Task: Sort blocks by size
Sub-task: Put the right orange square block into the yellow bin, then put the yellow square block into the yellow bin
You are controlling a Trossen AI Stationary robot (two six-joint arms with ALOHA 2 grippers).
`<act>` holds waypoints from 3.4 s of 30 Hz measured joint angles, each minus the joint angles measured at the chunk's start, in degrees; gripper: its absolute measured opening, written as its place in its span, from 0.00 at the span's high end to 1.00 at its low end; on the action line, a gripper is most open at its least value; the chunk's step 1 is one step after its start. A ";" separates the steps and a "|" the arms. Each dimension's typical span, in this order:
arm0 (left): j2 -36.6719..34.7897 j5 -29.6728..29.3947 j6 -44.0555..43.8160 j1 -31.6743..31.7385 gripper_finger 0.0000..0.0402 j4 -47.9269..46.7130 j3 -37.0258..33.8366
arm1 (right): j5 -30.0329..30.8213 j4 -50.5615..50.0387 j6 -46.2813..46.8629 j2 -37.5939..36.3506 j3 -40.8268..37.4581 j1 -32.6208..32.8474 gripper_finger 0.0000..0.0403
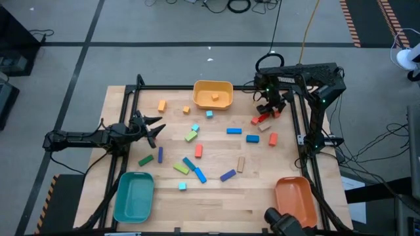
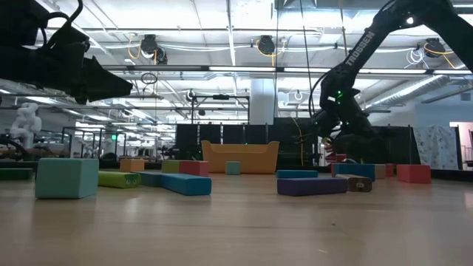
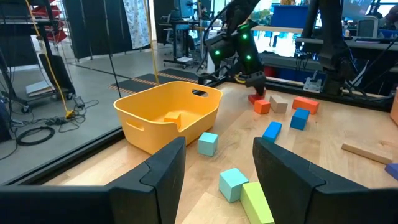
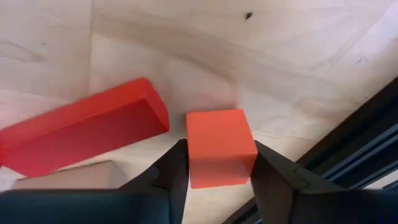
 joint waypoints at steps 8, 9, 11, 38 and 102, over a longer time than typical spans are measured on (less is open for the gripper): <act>0.00 -0.01 0.00 0.01 0.52 0.02 0.00 | -0.07 -0.24 -0.44 -2.40 0.02 1.38 0.71; 0.00 -0.02 0.00 0.01 0.52 0.02 0.01 | -0.04 -0.24 -0.39 -3.36 0.05 1.60 0.70; 0.00 0.00 0.00 -0.01 0.52 0.02 0.01 | -0.07 -0.28 -0.02 -5.44 0.11 1.92 0.70; -0.02 -0.95 0.43 0.01 0.52 1.42 -0.01 | -7.79 16.65 3.97 -14.63 7.54 12.36 0.70; 0.11 -16.36 -7.75 0.01 0.52 0.10 -0.01 | -1.23 28.16 -14.32 20.92 46.80 24.65 0.54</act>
